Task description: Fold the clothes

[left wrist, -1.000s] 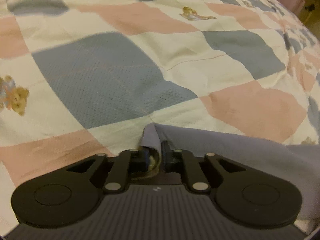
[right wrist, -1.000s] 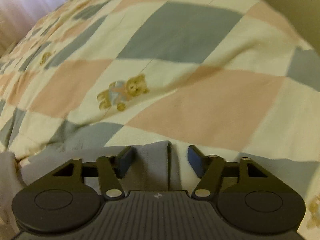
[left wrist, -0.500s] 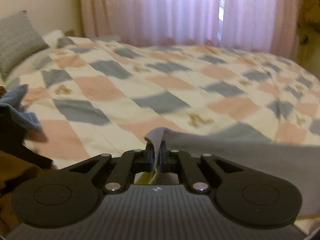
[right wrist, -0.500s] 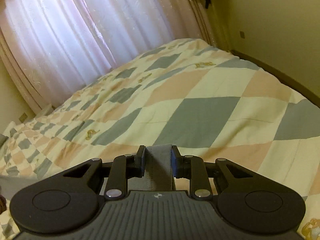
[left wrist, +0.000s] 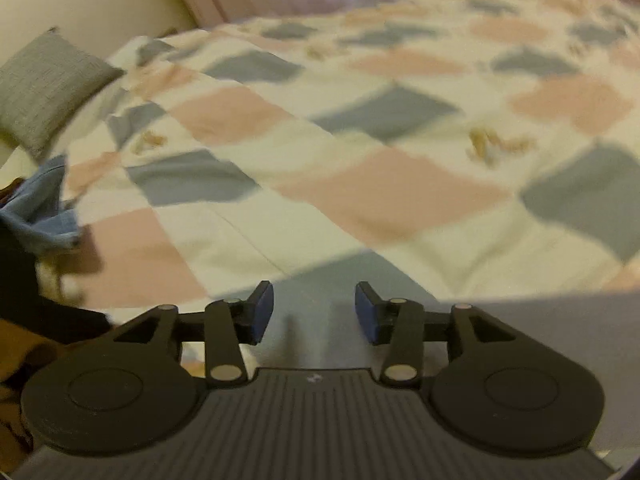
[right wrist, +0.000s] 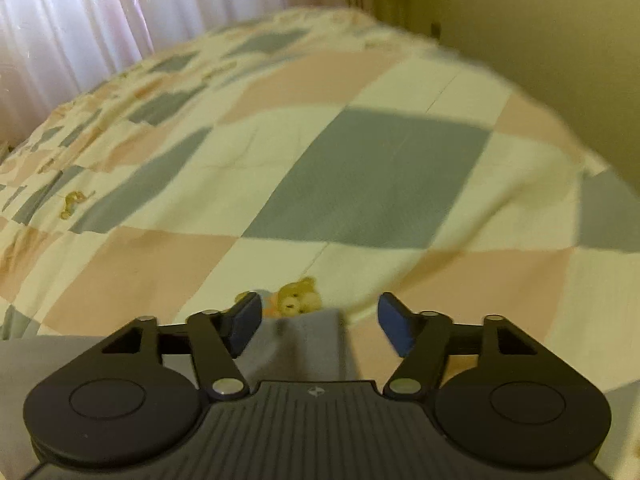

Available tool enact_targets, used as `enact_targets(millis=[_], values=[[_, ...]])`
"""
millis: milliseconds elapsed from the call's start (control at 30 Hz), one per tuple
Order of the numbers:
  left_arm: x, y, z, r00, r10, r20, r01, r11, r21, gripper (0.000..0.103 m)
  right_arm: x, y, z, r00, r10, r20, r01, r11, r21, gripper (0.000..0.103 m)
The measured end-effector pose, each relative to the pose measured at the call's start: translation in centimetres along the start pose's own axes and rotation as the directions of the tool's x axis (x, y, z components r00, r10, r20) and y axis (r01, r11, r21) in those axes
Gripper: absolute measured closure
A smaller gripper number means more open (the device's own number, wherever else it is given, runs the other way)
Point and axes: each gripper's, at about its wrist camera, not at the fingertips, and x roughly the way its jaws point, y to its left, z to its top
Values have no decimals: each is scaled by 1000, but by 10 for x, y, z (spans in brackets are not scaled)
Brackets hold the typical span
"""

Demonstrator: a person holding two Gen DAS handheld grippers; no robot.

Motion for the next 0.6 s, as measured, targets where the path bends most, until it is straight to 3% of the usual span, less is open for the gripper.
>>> enact_targets(millis=[67, 200, 300, 433, 467, 500, 533, 567, 600], values=[[-11, 21, -1, 1000, -1, 5, 1, 998, -68, 62, -23, -8, -9, 1000, 10, 5, -10, 999, 30, 35], [-32, 51, -23, 993, -114, 18, 116, 977, -181, 70, -62, -20, -35, 1000, -8, -21, 9, 999, 47, 35], [-26, 58, -47, 963, -270, -14, 258, 932, -255, 70, -80, -32, -71, 994, -78, -80, 85, 993, 83, 35], [3, 54, -71, 942, -326, -79, 273, 883, -382, 58, -98, -49, -121, 979, -120, -163, 154, 964, 217, 35], [10, 54, -75, 937, -340, -76, 279, 863, -421, 59, -103, -50, -132, 975, -126, -181, 168, 956, 242, 35], [16, 55, -78, 933, -353, -72, 284, 842, -459, 62, -108, -50, -142, 973, -131, -192, 179, 948, 262, 35], [23, 55, -81, 928, -367, -66, 288, 819, -497, 85, -113, -49, -151, 971, -134, -199, 188, 941, 281, 35], [23, 53, -79, 932, -360, -51, 293, 827, -479, 100, -118, -47, -159, 969, -137, -205, 195, 934, 299, 35], [22, 51, -77, 936, -351, -36, 297, 838, -457, 100, -124, -46, -165, 968, -140, -206, 202, 927, 317, 36]])
